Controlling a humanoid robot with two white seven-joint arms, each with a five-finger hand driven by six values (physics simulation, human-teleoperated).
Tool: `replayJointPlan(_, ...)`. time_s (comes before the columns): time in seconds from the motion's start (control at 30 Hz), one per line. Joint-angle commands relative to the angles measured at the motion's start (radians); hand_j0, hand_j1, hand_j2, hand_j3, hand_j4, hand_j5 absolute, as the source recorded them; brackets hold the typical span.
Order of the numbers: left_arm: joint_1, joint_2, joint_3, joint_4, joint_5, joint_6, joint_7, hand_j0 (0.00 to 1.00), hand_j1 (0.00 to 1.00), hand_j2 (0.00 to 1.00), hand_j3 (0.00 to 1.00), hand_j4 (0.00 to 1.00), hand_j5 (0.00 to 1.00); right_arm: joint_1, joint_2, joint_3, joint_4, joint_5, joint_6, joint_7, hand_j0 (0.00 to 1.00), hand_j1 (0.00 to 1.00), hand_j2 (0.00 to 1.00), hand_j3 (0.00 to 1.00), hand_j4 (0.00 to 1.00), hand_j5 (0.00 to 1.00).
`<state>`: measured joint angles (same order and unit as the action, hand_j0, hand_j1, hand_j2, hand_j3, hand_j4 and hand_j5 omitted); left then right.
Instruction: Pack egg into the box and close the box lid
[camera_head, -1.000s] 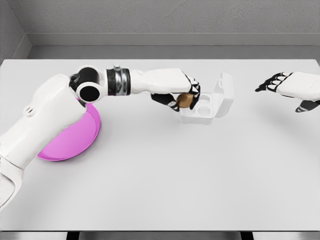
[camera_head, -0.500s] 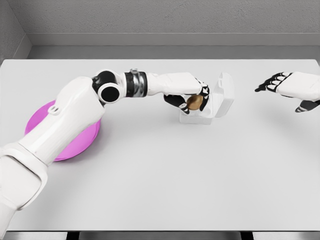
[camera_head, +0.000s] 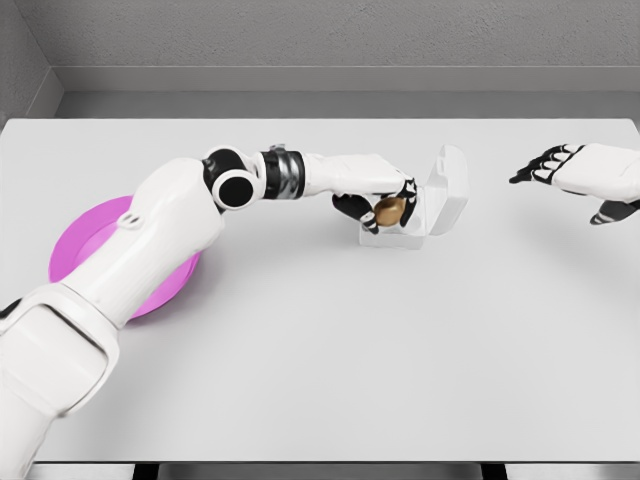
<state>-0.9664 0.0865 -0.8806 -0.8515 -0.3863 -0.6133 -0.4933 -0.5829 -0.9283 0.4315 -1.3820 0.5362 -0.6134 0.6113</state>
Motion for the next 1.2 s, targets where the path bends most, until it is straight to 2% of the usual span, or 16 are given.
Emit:
replayJointPlan(0.0,0.0,-0.002,0.005,0.009,0.004,0.002,0.001,0.38,0.38,0.38,0.38,0.38,0.38,0.0,0.0,0.0,0.0,-0.004,0.003,0.0,1.0,1.0,1.0,1.0,1.0,1.0)
replayJointPlan(0.53,-0.008,0.01,0.005,0.028,0.004,0.002,0.001,0.46,0.46,0.46,0.46,0.46,0.46,0.0,0.0,0.006,-0.002,-0.004,0.003,0.0,1.0,1.0,1.0,1.0,1.0,1.0)
replayJointPlan(0.8,-0.008,0.006,0.005,0.029,0.004,0.002,0.001,0.56,0.56,0.56,0.56,0.56,0.56,0.0,0.0,0.006,-0.002,-0.004,0.003,0.0,1.0,1.0,1.0,1.0,1.0,1.0)
replayJointPlan(0.93,-0.008,0.006,0.005,0.031,0.006,0.002,0.001,0.58,0.58,0.58,0.58,0.58,0.58,0.0,0.0,0.006,-0.008,-0.004,0.003,0.0,1.0,1.0,1.0,1.0,1.0,1.0)
replayJointPlan(1.07,-0.008,0.006,0.005,0.031,0.006,0.002,0.001,0.66,0.66,0.66,0.66,0.66,0.66,0.0,0.0,0.006,-0.009,-0.004,0.003,0.0,1.0,1.0,1.0,1.0,1.0,1.0)
replayJointPlan(1.17,-0.008,0.004,0.005,0.031,0.006,0.002,0.001,0.67,0.67,0.67,0.67,0.67,0.67,0.0,0.0,0.006,-0.009,-0.004,0.003,0.0,1.0,1.0,1.0,1.0,1.0,1.0)
